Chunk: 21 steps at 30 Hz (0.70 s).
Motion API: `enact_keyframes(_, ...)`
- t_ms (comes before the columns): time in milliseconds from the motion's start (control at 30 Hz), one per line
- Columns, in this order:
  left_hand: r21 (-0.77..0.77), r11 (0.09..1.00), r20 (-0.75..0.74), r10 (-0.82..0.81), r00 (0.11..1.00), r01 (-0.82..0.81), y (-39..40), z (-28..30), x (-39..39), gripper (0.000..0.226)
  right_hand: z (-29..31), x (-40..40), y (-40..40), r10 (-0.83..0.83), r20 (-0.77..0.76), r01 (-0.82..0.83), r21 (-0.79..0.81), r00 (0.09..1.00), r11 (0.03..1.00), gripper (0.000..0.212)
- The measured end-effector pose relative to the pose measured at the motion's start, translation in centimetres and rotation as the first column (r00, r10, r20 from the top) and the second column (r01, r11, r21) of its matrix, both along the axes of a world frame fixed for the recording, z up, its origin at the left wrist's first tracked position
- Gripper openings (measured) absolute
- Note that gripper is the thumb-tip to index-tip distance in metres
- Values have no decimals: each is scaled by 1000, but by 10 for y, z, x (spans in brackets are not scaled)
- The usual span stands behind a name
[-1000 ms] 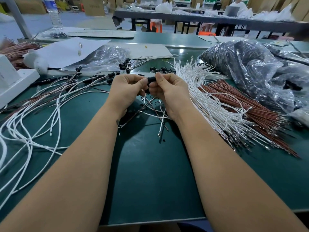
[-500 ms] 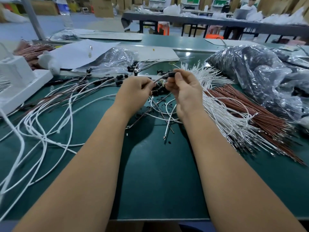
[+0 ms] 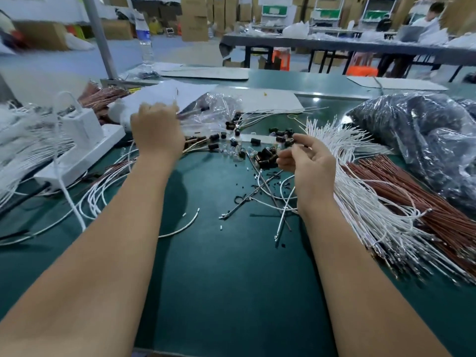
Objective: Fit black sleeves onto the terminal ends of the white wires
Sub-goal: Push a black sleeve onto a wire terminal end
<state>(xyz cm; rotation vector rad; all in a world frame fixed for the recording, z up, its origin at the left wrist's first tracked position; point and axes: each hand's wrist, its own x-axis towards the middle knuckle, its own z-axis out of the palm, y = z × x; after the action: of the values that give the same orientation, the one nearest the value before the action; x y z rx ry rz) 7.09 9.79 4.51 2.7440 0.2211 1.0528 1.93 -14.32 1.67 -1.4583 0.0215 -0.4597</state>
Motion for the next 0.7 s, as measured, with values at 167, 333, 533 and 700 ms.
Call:
enact_keyframes(167, -79, 980, -67, -188, 980, 182, -28, -10, -3, 35, -2, 5, -11, -162, -19, 150, -274, 987, 950, 27)
enact_keyframes(333, -366, 790, -216, -586, 781, 491, -88, -21, -12, 26, 4, 11, -29, -313, 1, 269, -513, 950, 815, 22)
enact_keyframes(533, -608, 715, -250, -586, 770, 347, -158, -42, -16, 43, 16, 16, -47, -346, -113, 185, -670, 932, 719, 28)
enact_keyframes(700, -877, 381, -79, -716, 694, 293, -216, -30, -25, 43, 21, 30, -57, -359, -197, -62, -933, 912, 355, 25)
